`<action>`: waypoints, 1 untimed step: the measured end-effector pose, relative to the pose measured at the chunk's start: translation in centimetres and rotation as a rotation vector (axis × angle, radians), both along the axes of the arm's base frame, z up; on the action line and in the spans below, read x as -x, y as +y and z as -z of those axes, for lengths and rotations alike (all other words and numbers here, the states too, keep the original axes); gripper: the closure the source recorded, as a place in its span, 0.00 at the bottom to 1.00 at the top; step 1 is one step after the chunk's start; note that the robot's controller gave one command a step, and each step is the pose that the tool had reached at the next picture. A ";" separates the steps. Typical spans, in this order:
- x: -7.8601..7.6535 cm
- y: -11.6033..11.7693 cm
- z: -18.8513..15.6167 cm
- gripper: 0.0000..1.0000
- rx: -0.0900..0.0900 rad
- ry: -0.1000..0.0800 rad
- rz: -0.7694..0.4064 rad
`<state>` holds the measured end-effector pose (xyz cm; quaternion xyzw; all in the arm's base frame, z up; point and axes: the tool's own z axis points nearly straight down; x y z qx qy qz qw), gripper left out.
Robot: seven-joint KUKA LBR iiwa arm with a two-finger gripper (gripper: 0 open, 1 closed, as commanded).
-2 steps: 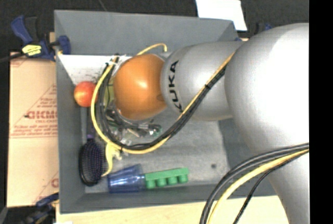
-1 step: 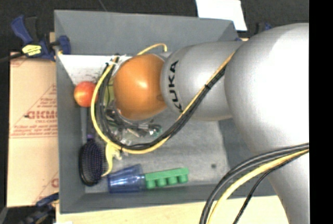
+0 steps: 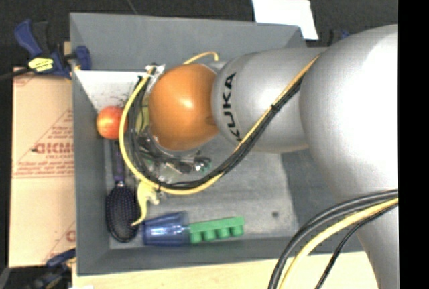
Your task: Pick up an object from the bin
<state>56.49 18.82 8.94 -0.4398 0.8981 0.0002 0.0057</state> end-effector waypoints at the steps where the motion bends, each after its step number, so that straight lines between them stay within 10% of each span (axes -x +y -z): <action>1: -0.1 0.0 -2.4 1.00 -0.002 -0.005 0.002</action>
Offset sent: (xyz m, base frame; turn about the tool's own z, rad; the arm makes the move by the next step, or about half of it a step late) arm 0.0013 0.0003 0.0746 0.0013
